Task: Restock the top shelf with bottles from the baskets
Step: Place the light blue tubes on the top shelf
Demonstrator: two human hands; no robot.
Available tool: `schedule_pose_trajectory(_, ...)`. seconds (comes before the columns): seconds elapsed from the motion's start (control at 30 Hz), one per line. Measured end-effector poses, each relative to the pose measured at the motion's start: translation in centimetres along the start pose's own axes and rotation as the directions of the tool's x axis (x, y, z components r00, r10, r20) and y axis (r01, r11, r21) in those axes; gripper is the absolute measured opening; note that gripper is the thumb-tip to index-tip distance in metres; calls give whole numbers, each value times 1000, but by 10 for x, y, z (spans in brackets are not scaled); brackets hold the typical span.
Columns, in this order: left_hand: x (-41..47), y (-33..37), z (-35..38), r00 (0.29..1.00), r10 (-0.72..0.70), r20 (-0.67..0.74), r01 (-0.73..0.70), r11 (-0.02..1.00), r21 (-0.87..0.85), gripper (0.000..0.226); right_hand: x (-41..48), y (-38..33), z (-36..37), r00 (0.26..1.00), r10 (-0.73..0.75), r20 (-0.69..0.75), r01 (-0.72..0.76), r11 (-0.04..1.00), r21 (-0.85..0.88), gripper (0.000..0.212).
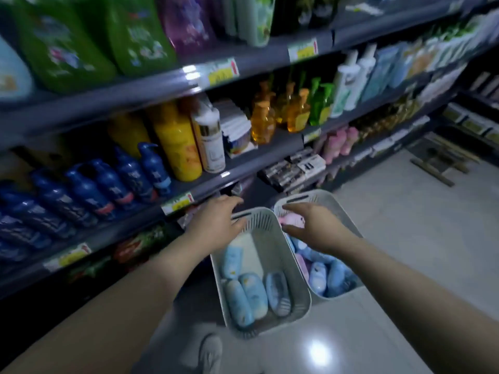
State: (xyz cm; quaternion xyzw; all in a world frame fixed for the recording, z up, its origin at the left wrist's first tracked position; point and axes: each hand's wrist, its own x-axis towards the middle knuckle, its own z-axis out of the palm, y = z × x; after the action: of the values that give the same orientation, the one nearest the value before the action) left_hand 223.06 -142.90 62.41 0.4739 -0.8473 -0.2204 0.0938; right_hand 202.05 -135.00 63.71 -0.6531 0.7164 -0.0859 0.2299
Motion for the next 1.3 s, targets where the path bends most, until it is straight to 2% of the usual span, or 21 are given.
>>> schedule_pose_trajectory(0.2, 31, -62, 126, 941, -164, 295, 169, 986, 6, 50, 12, 63, 125, 970, 146, 193, -160, 985, 58, 56)
schedule_pose_trajectory(0.3, 48, -100, 183, 887, -266, 376, 265, 963, 56, 56, 26, 80, 178, 946, 185, 267, -211, 975, 71, 55)
schedule_pose_trajectory(0.43, 69, -143, 247, 795, -397, 459, 367, 917, 158, 47, 46, 98, 233, 930, 218, 296, -262, 958, 119, 46)
schedule_pose_trajectory(0.57, 90, -170, 299, 713, -517, 473, 461, 854, 239, 69, 66, 114, 276, 917, 258, 304, -313, 938, 150, 52)
schedule_pose_trajectory(0.73, 119, -193, 344, 660, -593, 460, 464, 804, 371, 91, 87, 130, 310, 908, 281, 311, -344, 923, 170, 52)
schedule_pose_trajectory(0.83, 127, -200, 352, 690, -576, 438, 420, 812, 405, 78, 96, 134, 323, 902, 297, 313, -364, 913, 183, 52)
schedule_pose_trajectory(0.93, 127, -198, 349, 628, -613, 480, 493, 790, 364, 70, 103, 133, 333, 888, 312, 338, -383, 908, 168, 50)
schedule_pose_trajectory(1.03, 126, -185, 343, 654, -594, 469, 571, 794, 210, 79, 105, 130, 340, 883, 313, 351, -381, 913, 144, 46)
schedule_pose_trajectory(1.07, 126, -178, 339, 677, -572, 464, 549, 812, 199, 79, 106, 129, 343, 878, 316, 359, -387, 911, 144, 46)
schedule_pose_trajectory(1.2, 124, -159, 305, 848, -401, 347, 359, 916, 181, 65, 112, 127, 357, 857, 350, 378, -409, 908, 86, 49)
schedule_pose_trajectory(1.3, 117, -158, 275, 879, -367, 306, 372, 927, 42, 62, 119, 121, 369, 830, 364, 423, -377, 925, -55, 55)
